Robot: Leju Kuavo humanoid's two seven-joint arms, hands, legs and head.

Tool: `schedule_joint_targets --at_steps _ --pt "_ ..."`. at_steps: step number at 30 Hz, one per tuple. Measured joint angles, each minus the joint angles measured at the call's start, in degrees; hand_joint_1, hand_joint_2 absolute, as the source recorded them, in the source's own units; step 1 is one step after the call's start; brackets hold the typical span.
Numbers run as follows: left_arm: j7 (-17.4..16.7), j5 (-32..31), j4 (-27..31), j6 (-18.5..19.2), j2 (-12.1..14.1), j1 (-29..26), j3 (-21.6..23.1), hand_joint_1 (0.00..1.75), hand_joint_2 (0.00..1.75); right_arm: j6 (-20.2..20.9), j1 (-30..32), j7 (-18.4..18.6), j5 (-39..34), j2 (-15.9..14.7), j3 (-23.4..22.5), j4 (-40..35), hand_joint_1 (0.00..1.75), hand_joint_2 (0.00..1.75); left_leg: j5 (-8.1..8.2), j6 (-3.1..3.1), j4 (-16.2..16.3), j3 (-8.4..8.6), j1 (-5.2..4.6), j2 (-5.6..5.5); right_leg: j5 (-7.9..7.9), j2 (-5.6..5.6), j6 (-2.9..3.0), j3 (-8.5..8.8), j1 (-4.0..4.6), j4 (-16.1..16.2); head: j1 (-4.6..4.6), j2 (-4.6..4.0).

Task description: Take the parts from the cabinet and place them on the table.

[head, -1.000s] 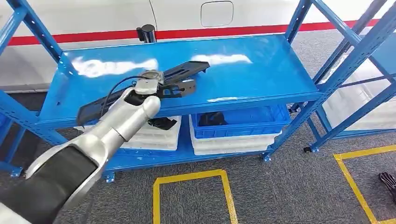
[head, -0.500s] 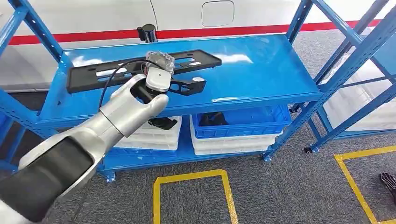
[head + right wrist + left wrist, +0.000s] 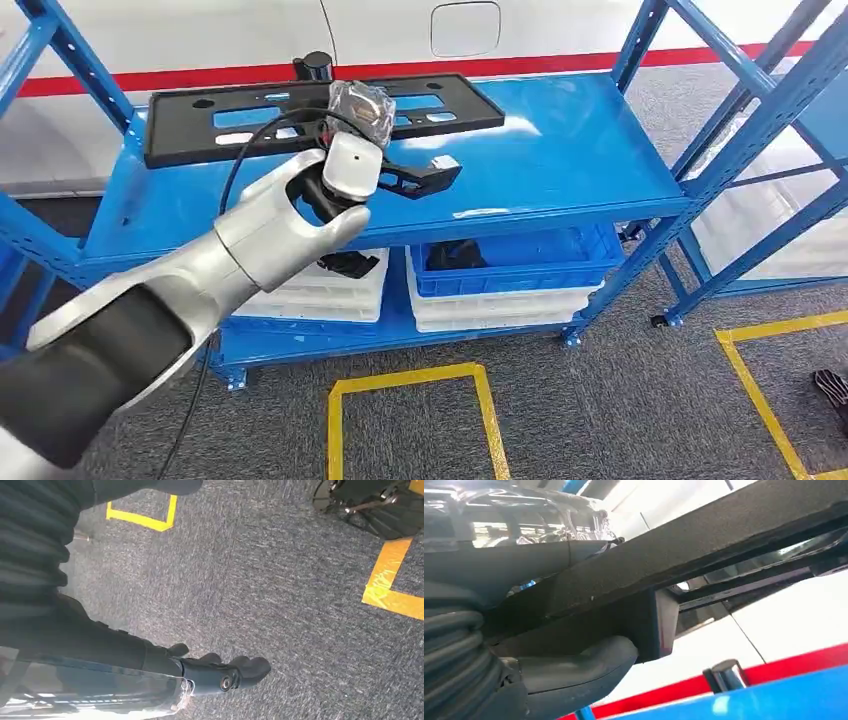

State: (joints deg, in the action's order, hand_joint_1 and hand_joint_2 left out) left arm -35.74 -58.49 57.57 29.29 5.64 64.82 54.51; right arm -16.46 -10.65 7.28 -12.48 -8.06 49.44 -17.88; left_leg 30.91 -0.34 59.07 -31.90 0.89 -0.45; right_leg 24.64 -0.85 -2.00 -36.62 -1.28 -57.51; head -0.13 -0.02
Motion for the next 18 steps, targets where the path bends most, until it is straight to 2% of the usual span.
schedule_joint_targets --at_steps 3,6,8,9,10,11,13,14,15,16,18 --pt "0.00 0.00 0.31 -0.68 0.76 -0.01 0.57 1.75 1.75 -0.02 0.00 0.00 0.18 0.46 -0.02 0.02 0.00 1.75 0.02 0.12 0.03 0.01 -0.24 0.09 -0.07 0.00 -0.22 0.00 -0.24 0.03 0.00 0.00" --pt "0.00 0.65 0.44 -1.40 1.42 -0.02 1.05 1.75 1.75 -0.02 -0.02 0.00 0.39 0.91 -0.02 0.04 0.00 1.75 -0.01 0.57 0.06 -0.01 -0.59 0.12 -0.26 0.00 -0.53 0.02 -0.56 0.15 -0.09 0.00" --pt "0.00 0.70 0.44 -1.75 1.64 -0.03 1.14 1.75 1.75 -0.02 -0.10 0.00 0.50 1.07 -0.02 0.09 0.00 1.75 -0.72 1.16 -0.28 -0.01 -0.58 0.23 -0.89 -0.24 -1.28 0.16 -0.66 0.59 -0.24 0.00" --pt "0.00 0.68 0.42 -2.10 1.68 -0.03 1.14 1.75 1.75 -0.02 -0.20 0.00 0.57 1.11 -0.04 0.11 0.00 1.75 -1.23 1.58 -1.01 0.35 -0.13 0.46 -0.14 -0.15 -1.33 -0.27 -0.78 0.36 -0.24 0.00" --pt "0.00 0.68 0.39 -2.34 1.77 0.01 1.27 1.75 1.75 0.00 -0.23 0.00 0.68 1.18 -0.04 0.11 0.00 1.75 -1.49 1.92 -1.24 0.41 -0.18 0.52 1.53 0.25 -1.20 -0.84 -0.58 -1.42 0.02 0.00" --pt "0.00 0.68 0.39 -2.53 1.88 -0.01 1.35 1.75 1.75 -0.02 -0.29 0.00 0.72 1.22 -0.09 0.11 0.00 1.75 -1.51 1.95 -1.23 0.38 -0.20 0.62 3.74 0.42 -1.17 -2.31 -0.52 -5.20 0.41 0.00" --pt "0.00 0.70 0.31 -2.56 2.05 -0.32 1.62 1.75 1.75 -0.02 -0.26 0.04 0.74 1.27 -0.11 0.11 0.00 1.75 -1.52 1.97 -1.22 0.38 -0.44 0.79 7.96 0.53 -1.19 -6.31 -0.48 -15.02 0.66 0.00" --pt "0.00 0.70 0.22 -2.56 2.14 -0.48 1.70 1.75 1.75 -0.02 -0.25 0.04 0.81 1.38 -0.13 0.13 0.00 1.75 -1.52 1.97 -1.18 0.38 -0.52 0.81 8.51 0.53 -1.11 -7.46 -0.40 -17.88 0.66 0.00" --pt "0.00 0.70 0.15 -2.56 2.21 -0.59 1.79 1.75 1.75 -0.02 -0.25 0.04 0.85 1.44 -0.15 0.13 0.00 1.75 -1.51 1.96 -1.18 0.42 -0.58 0.82 7.49 0.53 -0.90 -7.21 -0.31 -17.62 0.68 0.00" --pt "0.00 0.70 0.15 -2.56 2.27 -0.59 1.86 1.75 1.75 -0.02 -0.28 0.04 0.92 1.49 -0.17 0.13 0.00 1.75 -1.49 1.94 -1.16 0.45 -0.63 0.80 5.48 0.53 -0.61 -5.84 -0.28 -15.06 0.70 0.00" --pt "0.00 0.70 0.19 -2.60 2.38 -0.54 1.92 1.75 1.75 -0.02 -0.36 0.04 0.98 1.49 -0.33 0.13 0.00 1.75 -1.35 1.75 -1.11 0.64 -0.82 0.72 0.59 0.51 0.33 -1.09 -0.12 -5.44 0.74 0.00"
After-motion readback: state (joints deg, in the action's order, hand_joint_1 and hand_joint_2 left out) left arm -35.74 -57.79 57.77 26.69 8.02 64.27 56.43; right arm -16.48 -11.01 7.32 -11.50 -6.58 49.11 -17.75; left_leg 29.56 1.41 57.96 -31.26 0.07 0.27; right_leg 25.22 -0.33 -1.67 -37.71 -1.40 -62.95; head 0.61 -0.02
